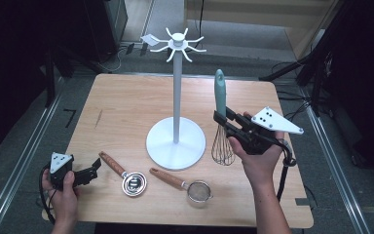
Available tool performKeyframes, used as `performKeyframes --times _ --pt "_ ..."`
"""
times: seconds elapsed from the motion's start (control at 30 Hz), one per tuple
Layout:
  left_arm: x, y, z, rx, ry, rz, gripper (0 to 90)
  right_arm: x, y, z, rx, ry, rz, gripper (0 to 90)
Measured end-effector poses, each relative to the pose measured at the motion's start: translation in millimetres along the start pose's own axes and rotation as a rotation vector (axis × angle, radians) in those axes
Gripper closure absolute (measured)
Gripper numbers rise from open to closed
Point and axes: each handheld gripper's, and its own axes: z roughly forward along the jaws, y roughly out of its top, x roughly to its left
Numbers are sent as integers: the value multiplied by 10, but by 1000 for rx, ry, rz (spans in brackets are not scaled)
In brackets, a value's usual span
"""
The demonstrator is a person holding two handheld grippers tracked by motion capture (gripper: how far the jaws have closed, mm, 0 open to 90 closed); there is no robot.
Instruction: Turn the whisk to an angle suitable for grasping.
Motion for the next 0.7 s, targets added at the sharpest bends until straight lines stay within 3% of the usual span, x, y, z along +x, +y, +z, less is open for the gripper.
performKeyframes --times 0.7 --pt "0 0 0 0 -1 0 0 146 149 127 -46 77 -13 709"
